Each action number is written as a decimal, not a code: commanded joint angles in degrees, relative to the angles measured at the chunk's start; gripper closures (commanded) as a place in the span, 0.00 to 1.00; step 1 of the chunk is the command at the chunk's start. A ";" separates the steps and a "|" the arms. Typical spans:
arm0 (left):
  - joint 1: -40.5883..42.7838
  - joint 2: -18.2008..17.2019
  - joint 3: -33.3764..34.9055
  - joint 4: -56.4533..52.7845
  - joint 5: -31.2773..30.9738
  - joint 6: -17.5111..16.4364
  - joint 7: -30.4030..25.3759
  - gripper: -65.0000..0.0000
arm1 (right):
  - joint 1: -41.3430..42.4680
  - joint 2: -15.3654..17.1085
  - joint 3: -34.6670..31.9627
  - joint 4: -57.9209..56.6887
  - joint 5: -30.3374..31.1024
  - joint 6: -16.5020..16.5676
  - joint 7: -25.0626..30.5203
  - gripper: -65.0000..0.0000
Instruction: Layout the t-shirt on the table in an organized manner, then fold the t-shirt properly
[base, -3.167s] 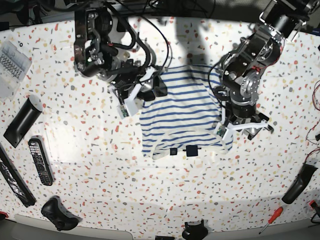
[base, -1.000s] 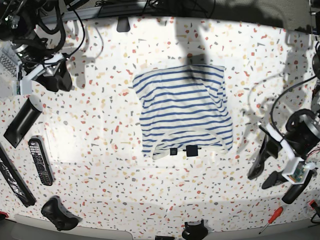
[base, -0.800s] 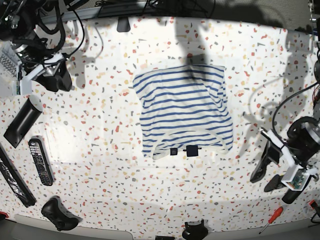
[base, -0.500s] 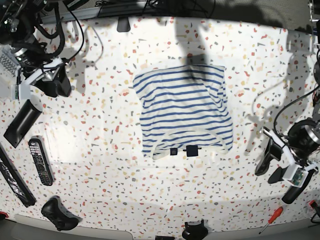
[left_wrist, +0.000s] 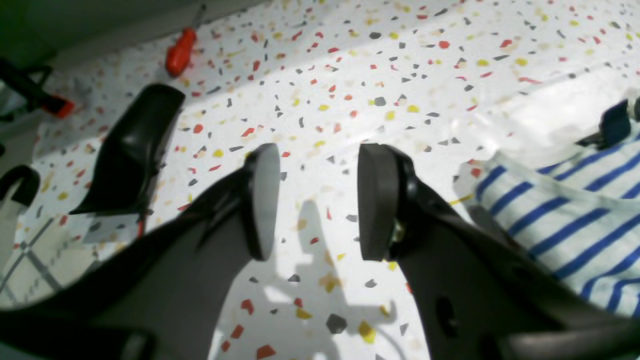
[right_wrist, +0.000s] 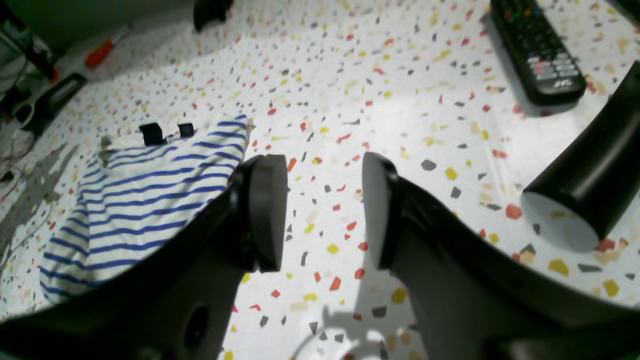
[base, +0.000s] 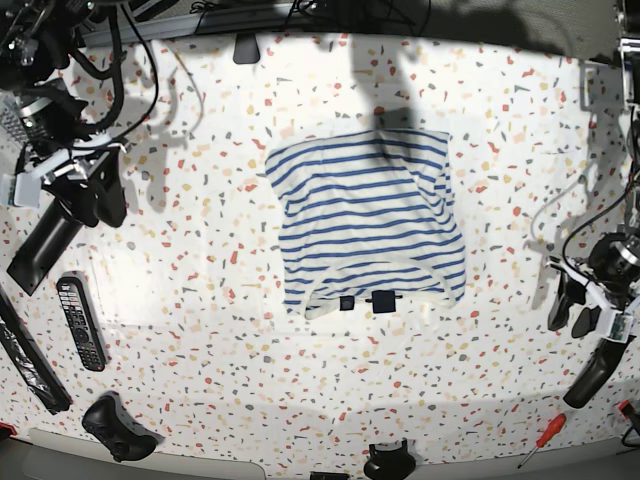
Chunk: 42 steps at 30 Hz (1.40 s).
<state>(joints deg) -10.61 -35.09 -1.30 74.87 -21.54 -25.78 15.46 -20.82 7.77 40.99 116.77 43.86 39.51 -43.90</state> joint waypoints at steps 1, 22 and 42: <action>-1.27 -1.18 -0.59 0.74 -0.66 0.31 -0.59 0.65 | 0.15 0.63 0.24 1.16 1.60 0.49 1.57 0.63; 25.57 -0.96 -20.17 13.92 -8.94 -13.46 0.79 0.65 | -12.11 3.50 0.26 3.02 3.56 0.49 -8.15 0.63; 57.66 0.31 -34.67 37.13 -15.17 -9.68 16.72 0.65 | -40.09 3.30 1.36 16.90 8.00 0.49 -14.43 0.63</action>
<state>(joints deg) 46.63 -34.04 -35.35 111.18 -36.10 -35.14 33.12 -60.16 10.63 42.06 132.75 51.11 39.64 -59.46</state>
